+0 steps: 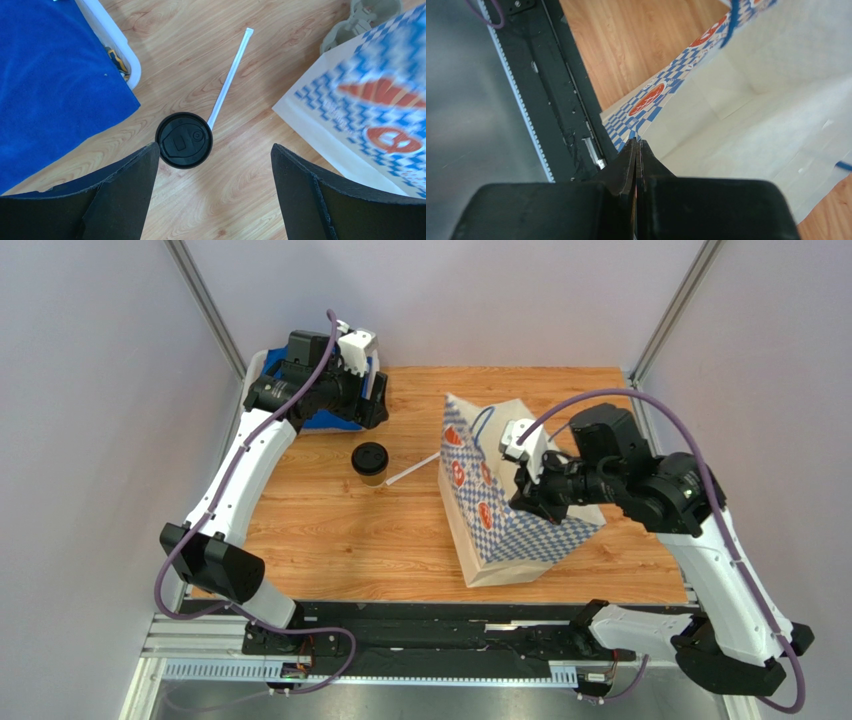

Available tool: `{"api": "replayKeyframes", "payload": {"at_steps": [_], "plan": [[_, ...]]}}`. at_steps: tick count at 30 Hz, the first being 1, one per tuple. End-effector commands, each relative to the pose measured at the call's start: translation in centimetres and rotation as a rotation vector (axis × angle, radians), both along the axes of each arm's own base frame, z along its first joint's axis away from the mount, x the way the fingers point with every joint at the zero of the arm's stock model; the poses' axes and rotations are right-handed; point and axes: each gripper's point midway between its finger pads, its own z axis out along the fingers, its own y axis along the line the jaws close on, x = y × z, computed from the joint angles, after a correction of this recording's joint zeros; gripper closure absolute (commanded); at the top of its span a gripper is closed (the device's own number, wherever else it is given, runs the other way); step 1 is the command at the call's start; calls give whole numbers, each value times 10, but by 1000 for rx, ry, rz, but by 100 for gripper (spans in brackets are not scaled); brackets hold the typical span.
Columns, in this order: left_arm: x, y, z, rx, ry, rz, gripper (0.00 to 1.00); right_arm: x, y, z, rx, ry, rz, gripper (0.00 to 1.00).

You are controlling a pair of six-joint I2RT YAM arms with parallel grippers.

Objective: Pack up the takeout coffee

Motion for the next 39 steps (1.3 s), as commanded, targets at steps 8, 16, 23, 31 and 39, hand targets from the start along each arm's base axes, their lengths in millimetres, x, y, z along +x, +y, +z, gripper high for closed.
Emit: {"api": "replayKeyframes", "payload": {"at_steps": [8,16,23,31,39], "plan": [[-17,12,8,-42,17,4,8,-4,68,-17,75,82,18,100],[-20,13,6,-50,30,-9,8,-16,95,6,129,97,113,22],[-23,3,11,-113,49,-71,8,0,84,96,261,-131,99,17],[-32,-3,18,-135,32,-129,8,117,-31,128,428,-200,-452,17],[-47,1,23,-124,-22,-165,8,195,-145,-26,160,70,-897,37]]}}
